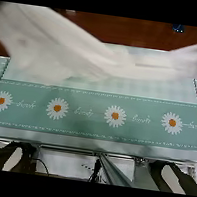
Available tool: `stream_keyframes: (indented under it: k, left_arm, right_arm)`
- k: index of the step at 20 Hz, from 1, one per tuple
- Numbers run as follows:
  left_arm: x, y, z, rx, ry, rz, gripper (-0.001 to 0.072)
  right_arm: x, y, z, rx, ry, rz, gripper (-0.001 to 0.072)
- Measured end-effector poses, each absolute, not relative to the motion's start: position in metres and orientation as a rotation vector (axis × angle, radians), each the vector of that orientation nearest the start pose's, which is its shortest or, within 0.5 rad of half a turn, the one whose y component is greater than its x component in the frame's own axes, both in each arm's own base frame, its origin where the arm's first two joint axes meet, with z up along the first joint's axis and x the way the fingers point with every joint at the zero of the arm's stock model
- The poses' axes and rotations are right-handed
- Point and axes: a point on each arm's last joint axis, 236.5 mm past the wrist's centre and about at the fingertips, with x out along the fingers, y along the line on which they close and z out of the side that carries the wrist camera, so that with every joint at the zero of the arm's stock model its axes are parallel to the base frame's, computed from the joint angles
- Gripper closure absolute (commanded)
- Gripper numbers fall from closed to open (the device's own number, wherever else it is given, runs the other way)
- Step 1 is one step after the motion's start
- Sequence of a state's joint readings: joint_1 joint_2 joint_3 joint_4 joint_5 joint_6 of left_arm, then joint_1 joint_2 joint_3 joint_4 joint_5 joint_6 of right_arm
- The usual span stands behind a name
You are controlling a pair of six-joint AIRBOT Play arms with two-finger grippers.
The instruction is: Fold the shirts.
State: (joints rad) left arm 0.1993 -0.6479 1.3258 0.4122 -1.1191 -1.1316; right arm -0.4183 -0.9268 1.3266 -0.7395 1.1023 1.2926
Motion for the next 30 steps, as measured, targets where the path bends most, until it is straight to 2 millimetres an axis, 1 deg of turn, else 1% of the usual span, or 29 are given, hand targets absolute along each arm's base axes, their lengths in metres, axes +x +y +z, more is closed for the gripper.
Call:
stream_keyframes:
  k: [1, 2, 3, 5, 6, 7, 8, 9, 10, 11, 14, 16, 17, 19, 20, 21, 22, 23, 24, 26, 28, 30]
  left_arm:
    - [0.241, -0.139, 0.437, -0.265, 0.069, -0.711, 0.0687]
    - [0.227, -0.133, 0.460, -0.204, -0.001, -0.662, 0.0688]
    - [0.213, -0.128, 0.478, -0.142, -0.058, -0.611, 0.0687]
    - [0.186, -0.121, 0.506, -0.025, -0.147, -0.511, 0.0687]
    - [0.176, -0.120, 0.515, 0.001, -0.173, -0.476, 0.0687]
    - [0.167, -0.118, 0.520, 0.019, -0.187, -0.442, 0.0688]
    - [0.159, -0.118, 0.523, 0.026, -0.191, -0.420, 0.0688]
    - [0.153, -0.119, 0.520, 0.028, -0.177, -0.407, 0.0688]
    - [0.150, -0.119, 0.513, 0.028, -0.142, -0.395, 0.0688]
    - [0.149, -0.117, 0.502, 0.026, -0.090, -0.379, 0.0688]
    - [0.150, -0.112, 0.464, 0.011, 0.070, -0.353, 0.0688]
    - [0.157, -0.107, 0.431, -0.028, 0.197, -0.351, 0.0688]
    - [0.164, -0.103, 0.411, -0.055, 0.269, -0.350, 0.0688]
    - [0.182, -0.094, 0.361, -0.133, 0.430, -0.356, 0.0688]
    - [0.191, -0.093, 0.333, -0.184, 0.513, -0.374, 0.0688]
    - [0.198, -0.094, 0.309, -0.237, 0.578, -0.398, 0.0687]
    - [0.207, -0.095, 0.283, -0.292, 0.638, -0.422, 0.0687]
    - [0.217, -0.095, 0.262, -0.337, 0.672, -0.444, 0.0688]
    - [0.227, -0.096, 0.243, -0.383, 0.699, -0.469, 0.0688]
    - [0.248, -0.101, 0.209, -0.477, 0.743, -0.517, 0.0687]
    - [0.264, -0.108, 0.186, -0.527, 0.765, -0.562, 0.0687]
    - [0.279, -0.117, 0.169, -0.541, 0.778, -0.596, 0.0687]
  right_arm:
    - [0.374, 0.003, 0.316, 0.441, 0.372, 0.250, 0.0692]
    - [0.361, 0.005, 0.342, 0.418, 0.286, 0.241, 0.0692]
    - [0.346, 0.007, 0.371, 0.397, 0.188, 0.229, 0.0692]
    - [0.315, 0.011, 0.410, 0.370, 0.054, 0.203, 0.0692]
    - [0.301, 0.013, 0.421, 0.362, 0.017, 0.188, 0.0692]
    - [0.288, 0.014, 0.427, 0.356, -0.003, 0.171, 0.0691]
    - [0.276, 0.016, 0.427, 0.348, 0.000, 0.150, 0.0691]
    - [0.265, 0.017, 0.421, 0.336, 0.027, 0.126, 0.0691]
    - [0.256, 0.016, 0.410, 0.320, 0.070, 0.101, 0.0692]
    - [0.248, 0.015, 0.398, 0.303, 0.121, 0.074, 0.0691]
    - [0.228, 0.008, 0.348, 0.266, 0.329, 0.000, 0.0692]
    - [0.219, 0.006, 0.314, 0.263, 0.484, -0.019, 0.0691]
    - [0.214, 0.006, 0.295, 0.264, 0.577, -0.021, 0.0691]
    - [0.207, 0.004, 0.260, 0.254, 0.756, -0.009, 0.0692]
    - [0.206, 0.003, 0.245, 0.256, 0.831, 0.001, 0.0692]
    - [0.207, 0.001, 0.231, 0.262, 0.900, 0.010, 0.0691]
    - [0.211, -0.001, 0.218, 0.274, 0.959, 0.021, 0.0691]
    - [0.217, -0.001, 0.208, 0.293, 1.002, 0.036, 0.0691]
    - [0.226, -0.001, 0.199, 0.317, 1.037, 0.057, 0.0691]
    - [0.251, 0.006, 0.185, 0.391, 1.077, 0.125, 0.0691]
    - [0.280, 0.014, 0.175, 0.482, 1.082, 0.195, 0.0692]
    - [0.305, 0.014, 0.163, 0.549, 1.088, 0.221, 0.0691]
